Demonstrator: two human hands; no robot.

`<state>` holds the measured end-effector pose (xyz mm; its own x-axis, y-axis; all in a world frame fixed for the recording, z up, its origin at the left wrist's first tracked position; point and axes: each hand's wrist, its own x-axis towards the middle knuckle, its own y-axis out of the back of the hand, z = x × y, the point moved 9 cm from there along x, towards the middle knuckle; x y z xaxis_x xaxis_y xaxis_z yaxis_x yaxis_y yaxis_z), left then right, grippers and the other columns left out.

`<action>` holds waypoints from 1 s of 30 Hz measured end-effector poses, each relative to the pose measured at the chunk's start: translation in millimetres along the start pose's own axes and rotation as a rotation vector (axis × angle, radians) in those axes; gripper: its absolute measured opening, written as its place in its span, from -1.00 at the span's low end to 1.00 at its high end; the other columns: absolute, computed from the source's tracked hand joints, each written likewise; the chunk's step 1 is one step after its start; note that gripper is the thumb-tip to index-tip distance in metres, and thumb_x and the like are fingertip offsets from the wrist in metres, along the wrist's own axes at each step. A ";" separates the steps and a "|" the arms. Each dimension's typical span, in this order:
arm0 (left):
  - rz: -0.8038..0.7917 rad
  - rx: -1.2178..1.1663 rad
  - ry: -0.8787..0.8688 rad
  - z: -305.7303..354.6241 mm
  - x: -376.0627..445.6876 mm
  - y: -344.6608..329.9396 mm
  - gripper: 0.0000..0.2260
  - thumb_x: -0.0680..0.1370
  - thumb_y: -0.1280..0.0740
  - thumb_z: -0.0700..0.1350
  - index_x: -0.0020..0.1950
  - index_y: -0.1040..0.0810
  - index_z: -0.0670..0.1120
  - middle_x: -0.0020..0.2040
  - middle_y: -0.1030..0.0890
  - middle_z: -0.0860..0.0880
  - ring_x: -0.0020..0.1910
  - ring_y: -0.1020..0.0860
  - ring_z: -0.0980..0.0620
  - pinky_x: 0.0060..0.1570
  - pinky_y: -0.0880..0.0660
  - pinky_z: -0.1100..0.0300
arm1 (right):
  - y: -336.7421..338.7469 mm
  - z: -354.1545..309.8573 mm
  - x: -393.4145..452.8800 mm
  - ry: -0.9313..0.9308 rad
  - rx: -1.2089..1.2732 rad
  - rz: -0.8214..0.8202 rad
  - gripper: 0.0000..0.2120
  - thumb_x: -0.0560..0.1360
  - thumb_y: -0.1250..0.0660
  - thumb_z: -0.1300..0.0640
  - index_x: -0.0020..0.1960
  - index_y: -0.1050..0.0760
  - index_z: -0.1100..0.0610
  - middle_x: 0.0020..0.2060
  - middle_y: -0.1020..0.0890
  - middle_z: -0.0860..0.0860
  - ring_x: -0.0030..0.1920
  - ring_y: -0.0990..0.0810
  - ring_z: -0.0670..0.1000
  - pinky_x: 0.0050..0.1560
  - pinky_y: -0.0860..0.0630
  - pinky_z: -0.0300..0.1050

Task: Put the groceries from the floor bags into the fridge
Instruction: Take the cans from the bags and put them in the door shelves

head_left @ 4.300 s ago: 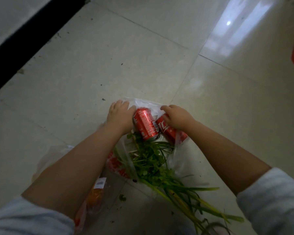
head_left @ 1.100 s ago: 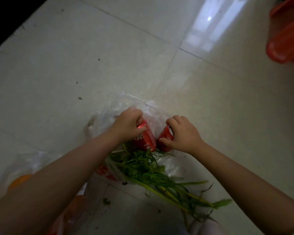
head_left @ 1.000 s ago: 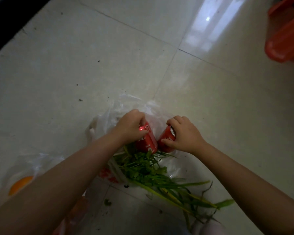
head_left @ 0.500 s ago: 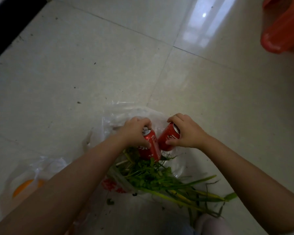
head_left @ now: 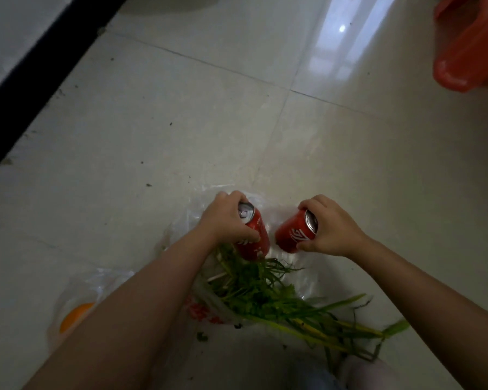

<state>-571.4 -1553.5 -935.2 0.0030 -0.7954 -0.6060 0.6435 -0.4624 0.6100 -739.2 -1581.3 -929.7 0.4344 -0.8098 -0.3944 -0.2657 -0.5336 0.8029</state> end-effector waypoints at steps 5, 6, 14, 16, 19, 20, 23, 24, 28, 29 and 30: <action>0.101 0.204 -0.025 45.5 -54.1 71.6 -0.37 0.27 -0.53 -0.05 0.26 -0.36 -0.08 0.19 -0.41 -0.14 0.20 -0.41 -0.12 0.11 -0.46 0.08 | 65.3 -39.1 -31.9 -0.063 0.089 0.093 -0.30 0.21 -0.55 0.09 0.27 -0.37 0.19 0.15 -0.45 0.12 0.17 -0.42 0.10 0.01 -0.32 -0.21; 0.101 0.251 -0.039 56.7 -68.1 85.6 -0.37 0.27 -0.53 -0.04 0.26 -0.36 -0.08 0.19 -0.43 -0.14 0.20 -0.40 -0.13 0.10 -0.44 0.09 | 82.3 -49.9 -42.2 -0.070 0.103 0.100 -0.29 0.20 -0.55 0.09 0.27 -0.36 0.19 0.15 -0.45 0.12 0.17 -0.42 0.10 0.01 -0.32 -0.21; 0.161 0.302 -0.174 176.3 -210.4 207.3 -0.40 0.28 -0.50 -0.05 0.27 -0.39 -0.09 0.14 -0.46 -0.12 0.16 -0.39 -0.12 0.05 -0.38 0.14 | 260.6 -129.5 -160.1 -0.119 0.208 0.205 -0.30 0.18 -0.57 0.13 0.26 -0.39 0.19 0.16 -0.45 0.11 0.18 -0.41 0.07 0.08 -0.28 -0.27; 0.196 0.301 -0.233 220.3 -248.1 242.0 -0.40 0.28 -0.51 -0.02 0.26 -0.40 -0.09 0.14 -0.47 -0.10 0.14 -0.40 -0.10 0.07 -0.36 0.16 | 314.5 -148.7 -191.9 -0.119 0.216 0.240 -0.30 0.18 -0.58 0.14 0.25 -0.40 0.19 0.15 -0.46 0.11 0.17 -0.42 0.06 0.08 -0.28 -0.26; 0.208 0.300 -0.304 293.3 -304.4 289.3 -0.39 0.30 -0.49 0.01 0.30 -0.38 -0.05 0.17 -0.45 -0.06 0.19 -0.37 -0.06 0.07 -0.35 0.20 | 395.9 -177.1 -243.2 -0.121 0.221 0.283 -0.29 0.18 -0.57 0.14 0.27 -0.39 0.17 0.16 -0.46 0.08 0.19 -0.41 0.05 0.10 -0.28 -0.26; 0.204 0.303 -0.331 319.9 -322.7 303.8 -0.39 0.32 -0.48 0.00 0.32 -0.36 -0.04 0.20 -0.44 -0.05 0.22 -0.35 -0.06 0.10 -0.35 0.19 | 424.5 -185.4 -261.7 -0.127 0.230 0.305 -0.29 0.19 -0.57 0.15 0.28 -0.38 0.16 0.17 -0.46 0.07 0.20 -0.41 0.05 0.12 -0.29 -0.25; 0.193 0.333 -0.445 403.7 -375.2 340.4 -0.36 0.32 -0.48 -0.02 0.35 -0.33 -0.02 0.24 -0.42 -0.04 0.27 -0.33 -0.04 0.14 -0.36 0.19 | 508.2 -204.7 -321.1 -0.156 0.234 0.407 -0.28 0.17 -0.58 0.17 0.28 -0.39 0.19 0.18 -0.47 0.08 0.21 -0.42 0.07 0.14 -0.29 -0.24; 0.196 0.345 -0.490 432.2 -392.3 350.9 -0.35 0.31 -0.49 -0.02 0.35 -0.34 -0.02 0.24 -0.42 -0.04 0.26 -0.33 -0.04 0.12 -0.36 0.20 | 534.6 -208.5 -342.6 -0.176 0.229 0.448 -0.28 0.17 -0.58 0.17 0.26 -0.40 0.20 0.17 -0.48 0.09 0.21 -0.43 0.07 0.14 -0.28 -0.25; 0.221 0.398 -0.683 544.2 -463.3 377.8 -0.35 0.25 -0.52 -0.05 0.30 -0.38 -0.01 0.19 -0.44 -0.03 0.20 -0.36 -0.04 0.00 -0.34 0.23 | 628.2 -213.8 -437.4 -0.245 0.244 0.637 -0.33 0.14 -0.60 0.19 0.20 -0.44 0.20 0.03 -0.44 -0.02 0.12 -0.46 0.01 0.12 -0.34 -0.23; 0.232 0.408 -0.735 571.4 -480.6 380.1 -0.36 0.23 -0.52 -0.05 0.27 -0.39 -0.01 0.17 -0.46 -0.03 0.17 -0.37 -0.02 -0.03 -0.35 0.23 | 647.8 -212.5 -462.0 -0.262 0.254 0.677 -0.33 0.15 -0.60 0.19 0.20 -0.44 0.19 0.01 -0.41 -0.06 0.09 -0.44 -0.03 0.12 -0.35 -0.24; 0.243 0.417 -0.793 599.2 -499.1 380.2 -0.37 0.22 -0.53 -0.05 0.25 -0.41 -0.01 0.16 -0.47 -0.02 0.12 -0.39 -0.01 -0.06 -0.35 0.23 | 666.4 -210.0 -487.6 -0.283 0.259 0.714 -0.33 0.15 -0.59 0.20 0.21 -0.43 0.18 0.01 -0.39 -0.08 0.07 -0.42 -0.06 0.10 -0.36 -0.24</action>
<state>-786.9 -1567.0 -94.9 -0.5216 -0.8532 -0.0051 0.3661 -0.2292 0.9019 -947.4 -1490.7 -108.5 -0.1400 -0.9890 0.0479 -0.6025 0.1235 0.7885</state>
